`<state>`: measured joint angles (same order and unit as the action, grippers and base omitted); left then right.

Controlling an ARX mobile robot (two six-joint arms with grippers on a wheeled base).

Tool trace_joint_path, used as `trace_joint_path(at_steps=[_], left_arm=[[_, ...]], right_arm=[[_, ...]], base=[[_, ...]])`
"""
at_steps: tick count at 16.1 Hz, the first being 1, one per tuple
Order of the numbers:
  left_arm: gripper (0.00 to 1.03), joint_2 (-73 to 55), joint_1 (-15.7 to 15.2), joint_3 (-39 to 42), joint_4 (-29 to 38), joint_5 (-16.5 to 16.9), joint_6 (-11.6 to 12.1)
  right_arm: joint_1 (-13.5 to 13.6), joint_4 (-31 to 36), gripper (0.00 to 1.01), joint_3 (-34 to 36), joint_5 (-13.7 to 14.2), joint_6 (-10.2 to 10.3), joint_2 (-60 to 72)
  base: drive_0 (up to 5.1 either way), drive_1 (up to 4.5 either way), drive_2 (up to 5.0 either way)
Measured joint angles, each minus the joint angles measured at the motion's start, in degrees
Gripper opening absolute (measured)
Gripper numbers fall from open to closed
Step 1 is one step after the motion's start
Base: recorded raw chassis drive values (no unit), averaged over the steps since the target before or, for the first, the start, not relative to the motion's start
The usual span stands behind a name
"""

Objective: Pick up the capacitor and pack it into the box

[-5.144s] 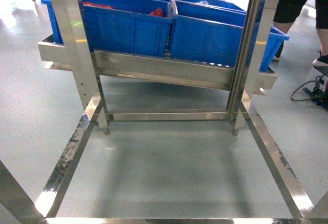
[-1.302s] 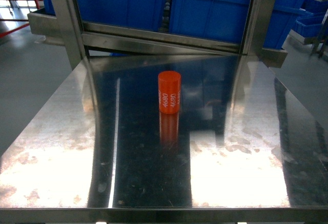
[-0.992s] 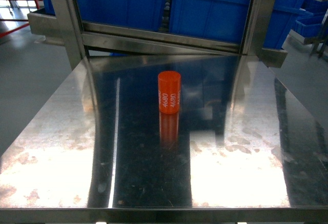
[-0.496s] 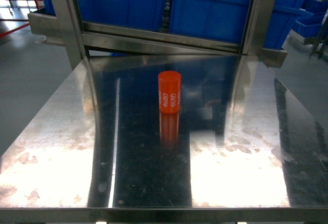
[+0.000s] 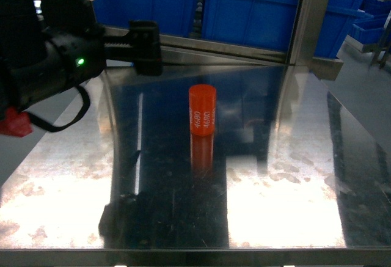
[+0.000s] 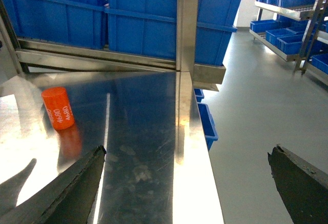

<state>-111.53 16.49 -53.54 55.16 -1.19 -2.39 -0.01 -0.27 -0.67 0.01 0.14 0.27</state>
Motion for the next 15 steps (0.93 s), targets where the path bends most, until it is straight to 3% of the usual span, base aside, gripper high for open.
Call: trace_joint_path(at_steps=[6, 9, 15], left_arm=[[0.98, -12.37, 7.89, -11.85, -4.39, -0.17, -1.29], [0.98, -15.23, 8.33, -14.38, -5.86, -2.51, -1.73], [0.98, -23.17, 8.24, -17.62, -7.52, -2.40, -1.86]], right_arm=[[0.00, 0.00, 0.98, 0.00, 0.00, 0.00, 0.00], [0.00, 0.00, 0.98, 0.00, 0.00, 0.00, 0.00], [0.00, 0.00, 0.98, 0.00, 0.00, 0.00, 0.00]], base=[[0.0, 0.00, 0.0], [0.0, 0.00, 0.0], [0.0, 0.00, 0.0]])
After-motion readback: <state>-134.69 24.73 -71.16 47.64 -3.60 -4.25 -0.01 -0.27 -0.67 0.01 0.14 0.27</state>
